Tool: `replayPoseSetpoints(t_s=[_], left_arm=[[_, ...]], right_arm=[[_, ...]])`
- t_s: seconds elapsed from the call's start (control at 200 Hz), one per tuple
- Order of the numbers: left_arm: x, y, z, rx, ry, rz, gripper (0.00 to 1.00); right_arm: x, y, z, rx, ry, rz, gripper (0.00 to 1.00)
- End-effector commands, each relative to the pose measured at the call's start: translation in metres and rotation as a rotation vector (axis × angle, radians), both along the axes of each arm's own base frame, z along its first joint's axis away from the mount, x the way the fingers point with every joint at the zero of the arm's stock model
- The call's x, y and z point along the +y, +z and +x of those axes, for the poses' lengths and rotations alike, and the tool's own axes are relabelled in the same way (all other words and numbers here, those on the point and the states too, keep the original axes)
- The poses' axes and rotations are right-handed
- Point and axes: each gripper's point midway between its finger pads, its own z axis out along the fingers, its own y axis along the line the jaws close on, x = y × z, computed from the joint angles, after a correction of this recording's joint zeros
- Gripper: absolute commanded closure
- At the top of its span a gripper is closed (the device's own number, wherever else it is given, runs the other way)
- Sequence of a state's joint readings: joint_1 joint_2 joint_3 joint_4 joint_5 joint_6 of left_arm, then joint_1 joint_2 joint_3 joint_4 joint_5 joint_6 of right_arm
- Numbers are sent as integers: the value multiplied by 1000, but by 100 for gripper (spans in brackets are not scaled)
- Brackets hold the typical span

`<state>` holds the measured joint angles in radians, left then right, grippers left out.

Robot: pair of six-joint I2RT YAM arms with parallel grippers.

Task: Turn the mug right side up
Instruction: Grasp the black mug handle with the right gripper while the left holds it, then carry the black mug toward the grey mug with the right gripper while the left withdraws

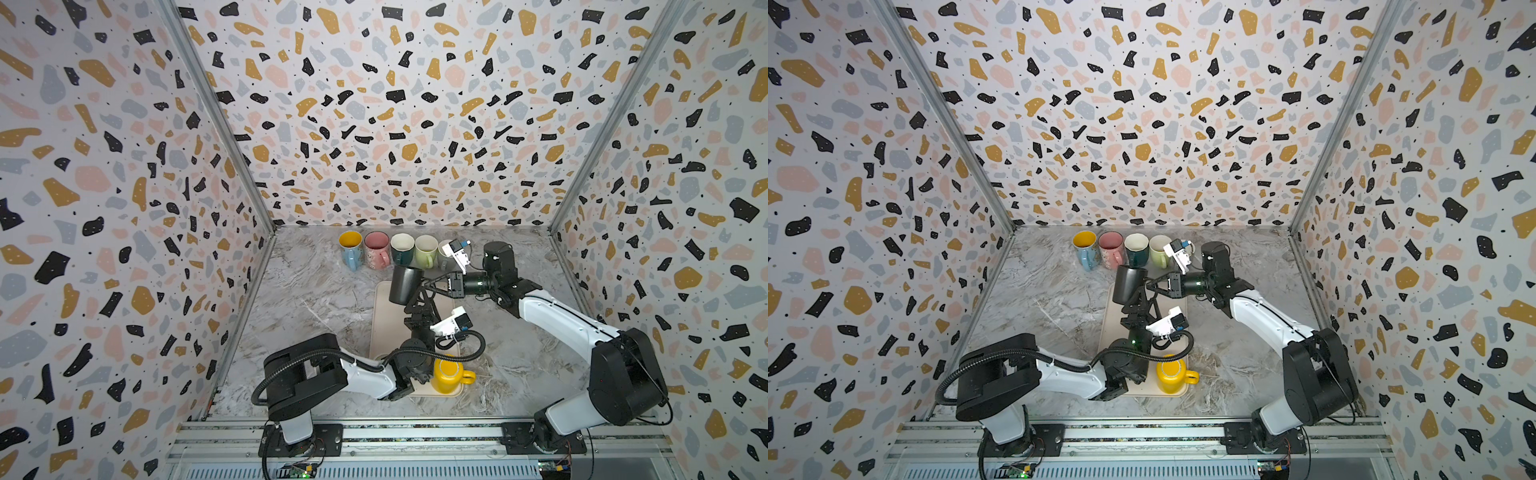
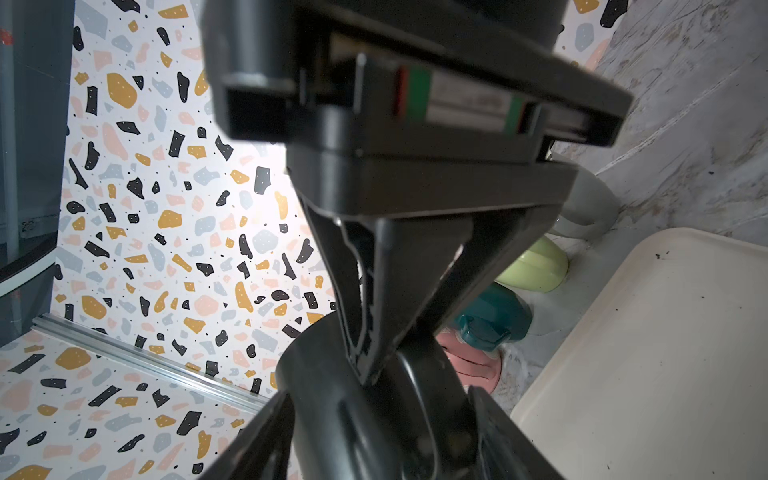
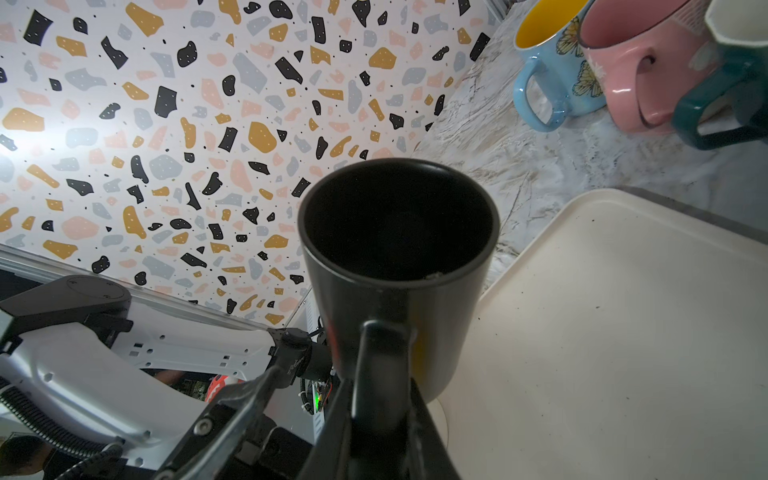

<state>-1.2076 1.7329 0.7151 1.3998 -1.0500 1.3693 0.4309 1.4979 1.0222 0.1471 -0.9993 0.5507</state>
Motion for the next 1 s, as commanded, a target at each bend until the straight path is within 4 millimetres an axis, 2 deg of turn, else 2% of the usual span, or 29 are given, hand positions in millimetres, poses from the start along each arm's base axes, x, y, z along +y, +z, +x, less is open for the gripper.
replayPoseSetpoints(t_s=[0.0, 0.42, 0.681, 0.846, 0.996], left_arm=[[45, 90, -17, -192, -3, -497, 34], [45, 87, -17, -191, -5, -477, 33], [47, 89, -17, -193, -1, -482, 33], [52, 96, -17, -202, -1, -524, 32], [64, 107, -14, -211, 13, -603, 28]], right_arm=[[-11, -10, 8, 9, -55, -33, 100], [-36, 20, 29, -47, -136, 5, 100], [-63, 33, 44, -83, -215, 17, 100], [-79, 43, 52, -116, -269, 20, 100], [-89, 46, 58, -141, -308, 0, 100]])
